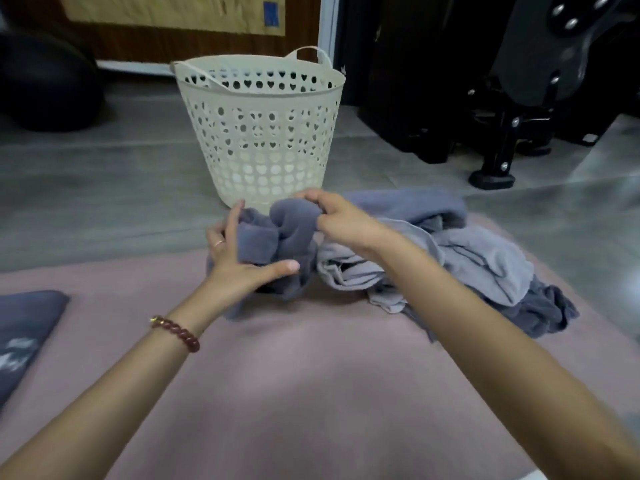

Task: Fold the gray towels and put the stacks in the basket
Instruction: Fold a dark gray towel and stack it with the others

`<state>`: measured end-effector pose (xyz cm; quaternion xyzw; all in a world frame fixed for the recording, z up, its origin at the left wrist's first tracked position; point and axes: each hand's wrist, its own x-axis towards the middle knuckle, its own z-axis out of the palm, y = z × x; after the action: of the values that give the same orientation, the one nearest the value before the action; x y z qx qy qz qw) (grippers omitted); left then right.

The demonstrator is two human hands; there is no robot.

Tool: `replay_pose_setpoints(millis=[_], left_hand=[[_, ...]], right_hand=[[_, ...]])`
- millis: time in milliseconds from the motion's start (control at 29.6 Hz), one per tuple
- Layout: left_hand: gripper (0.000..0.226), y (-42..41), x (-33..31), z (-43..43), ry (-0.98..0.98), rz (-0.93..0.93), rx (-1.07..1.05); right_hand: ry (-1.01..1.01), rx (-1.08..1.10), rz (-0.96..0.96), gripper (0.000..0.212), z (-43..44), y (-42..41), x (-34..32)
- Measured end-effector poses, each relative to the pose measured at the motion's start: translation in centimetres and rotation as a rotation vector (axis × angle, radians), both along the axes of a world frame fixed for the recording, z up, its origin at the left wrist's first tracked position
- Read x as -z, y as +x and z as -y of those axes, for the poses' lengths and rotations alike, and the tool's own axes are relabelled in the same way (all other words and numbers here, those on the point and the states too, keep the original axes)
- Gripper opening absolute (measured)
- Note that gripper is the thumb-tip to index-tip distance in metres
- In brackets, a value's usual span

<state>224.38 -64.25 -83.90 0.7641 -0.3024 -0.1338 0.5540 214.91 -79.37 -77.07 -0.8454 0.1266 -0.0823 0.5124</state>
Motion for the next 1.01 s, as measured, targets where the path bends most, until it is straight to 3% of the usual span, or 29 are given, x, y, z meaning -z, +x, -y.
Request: replay_pose_setpoints(millis=[101, 169, 203, 237, 304, 372, 406, 473, 507, 575, 609, 642, 710, 744, 778, 845, 913, 981, 1014], left_hand=[[0.077, 0.8, 2.0, -0.5, -0.014, -0.010, -0.047], [0.034, 0.4, 1.9, -1.4, -0.114, -0.005, -0.162], [0.019, 0.2, 1.8, -1.9, -0.132, -0.020, -0.221], [0.018, -0.1, 1.5, -2.4, -0.158, -0.046, -0.281], [0.016, 0.1, 1.7, -3.3, -0.253, -0.107, -0.353], [0.024, 0.7, 1.3, -4.4, -0.336, -0.182, -0.418], [0.036, 0.9, 1.0, -4.9, -0.361, -0.201, -0.442], [0.033, 1.2, 0.8, -5.4, -0.334, -0.164, -0.462], [0.025, 1.2, 0.8, -5.3, -0.235, -0.105, -0.453], [0.032, 0.9, 1.5, -4.8, 0.023, -0.031, -0.369], [0.041, 0.8, 2.0, -4.3, 0.114, -0.038, -0.287], [0.048, 0.6, 2.8, -3.8, 0.187, -0.046, -0.193], [0.062, 0.4, 4.7, -2.6, 0.254, -0.016, -0.058], [0.071, 0.1, 5.3, -1.7, 0.279, -0.008, -0.020], [0.080, -0.2, 5.9, -0.8, 0.297, -0.008, 0.010], [0.073, -1.5, 6.0, 1.0, 0.399, 0.033, 0.069], [0.056, -2.4, 6.3, 2.3, 0.494, 0.108, 0.180], [0.053, -2.4, 6.9, 3.0, 0.509, 0.176, 0.277], [0.050, -2.3, 7.2, 3.2, 0.483, 0.216, 0.311]], right_hand=[[0.313, -0.382, -0.017, 0.065, -2.5, -0.8, 1.0], [0.476, -0.272, -0.010, 0.060, -2.9, -1.7, 3.4], [0.357, -0.102, 0.018, 0.054, -2.5, -2.0, 5.4], [0.079, 0.073, 0.025, 0.053, -1.5, -2.1, 7.8], [-0.439, 0.233, -0.222, 0.081, 1.0, -2.8, 12.5], [-0.647, 0.239, -0.630, 0.106, 3.3, -4.1, 16.1], [-0.706, 0.228, -0.785, 0.107, 4.3, -5.0, 17.2], [-0.724, 0.267, -0.918, 0.088, 6.2, -6.3, 18.3], [-0.707, 0.287, -0.899, 0.074, 6.7, -6.6, 18.5], [-0.541, 0.373, -0.780, 0.040, 7.4, -6.5, 18.0], [-0.340, 0.457, -0.681, 0.021, 7.5, -6.2, 17.1], [-0.026, 0.569, -0.549, 0.017, 7.5, -5.8, 15.5], [0.702, 0.740, -0.130, 0.028, 8.7, -5.2, 12.2], [0.959, 0.772, 0.112, 0.027, 9.6, -5.2, 10.4], [1.056, 0.800, 0.333, 0.021, 10.7, -5.4, 8.6], [0.845, 0.889, 0.602, 0.018, 12.7, -6.3, 5.9], [0.550, 0.983, 0.734, 0.027, 14.4, -7.9, 4.4], [0.235, 1.066, 0.671, 0.043, 15.9, -9.5, 4.1], [0.089, 1.082, 0.537, 0.052, 16.5, -10.3, 4.4]])
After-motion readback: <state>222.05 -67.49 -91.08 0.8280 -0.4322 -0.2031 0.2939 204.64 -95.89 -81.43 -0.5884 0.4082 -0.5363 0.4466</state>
